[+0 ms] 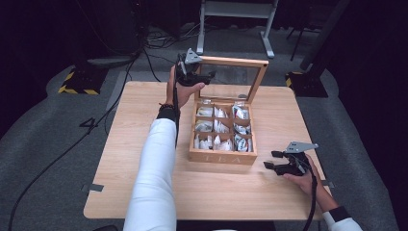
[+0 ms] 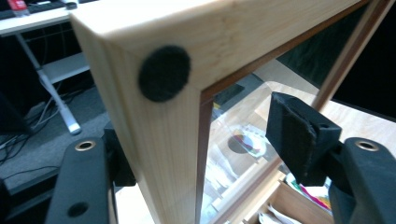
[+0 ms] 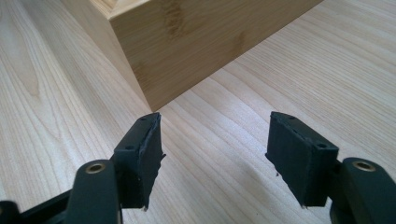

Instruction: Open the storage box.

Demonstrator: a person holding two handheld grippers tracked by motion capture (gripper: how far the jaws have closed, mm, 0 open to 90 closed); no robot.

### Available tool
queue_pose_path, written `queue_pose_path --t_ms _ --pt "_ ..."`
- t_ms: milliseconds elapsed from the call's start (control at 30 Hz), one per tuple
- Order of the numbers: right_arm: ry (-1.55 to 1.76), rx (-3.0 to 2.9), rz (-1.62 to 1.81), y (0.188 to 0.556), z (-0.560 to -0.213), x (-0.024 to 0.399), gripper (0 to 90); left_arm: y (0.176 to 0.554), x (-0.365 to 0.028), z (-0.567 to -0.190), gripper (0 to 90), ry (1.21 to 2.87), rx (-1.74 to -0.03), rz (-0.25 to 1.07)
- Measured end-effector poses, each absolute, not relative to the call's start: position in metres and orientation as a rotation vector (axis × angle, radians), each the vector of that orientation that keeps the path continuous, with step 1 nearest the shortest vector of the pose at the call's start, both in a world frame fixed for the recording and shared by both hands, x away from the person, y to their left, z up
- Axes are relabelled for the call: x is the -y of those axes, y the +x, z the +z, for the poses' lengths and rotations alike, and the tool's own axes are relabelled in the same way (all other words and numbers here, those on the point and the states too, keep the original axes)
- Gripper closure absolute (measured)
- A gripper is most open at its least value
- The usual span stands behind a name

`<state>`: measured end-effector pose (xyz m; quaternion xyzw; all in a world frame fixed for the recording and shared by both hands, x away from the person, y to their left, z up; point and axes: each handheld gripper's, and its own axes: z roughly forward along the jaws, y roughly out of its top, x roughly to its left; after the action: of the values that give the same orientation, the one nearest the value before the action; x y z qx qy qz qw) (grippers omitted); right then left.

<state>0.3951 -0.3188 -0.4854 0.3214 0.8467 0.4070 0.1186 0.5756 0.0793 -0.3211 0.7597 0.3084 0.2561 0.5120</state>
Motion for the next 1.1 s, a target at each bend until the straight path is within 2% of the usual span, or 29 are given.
queue_pose_path --t_ms 367,533,767,1000,1100 --pt "0.947 -2.468 1.204 0.395 -0.486 0.320 37.4 0.591 -0.068 -0.329 25.4 1.809 -0.813 0.661" --pt "0.954 -2.483 1.214 0.398 -0.488 0.317 37.2 0.595 -0.059 -0.333 16.8 1.821 -0.871 0.711" --pt "0.950 -2.480 1.216 0.397 -0.488 0.317 36.8 0.600 -0.055 -0.340 14.1 1.782 -0.935 0.704" --pt "0.932 -2.499 1.214 0.396 -0.489 0.315 36.4 0.611 -0.057 -0.354 20.8 1.799 -1.126 0.680" --pt "0.939 -2.495 1.224 0.397 -0.489 0.316 36.4 0.611 -0.061 -0.358 23.2 1.811 -1.110 0.661"
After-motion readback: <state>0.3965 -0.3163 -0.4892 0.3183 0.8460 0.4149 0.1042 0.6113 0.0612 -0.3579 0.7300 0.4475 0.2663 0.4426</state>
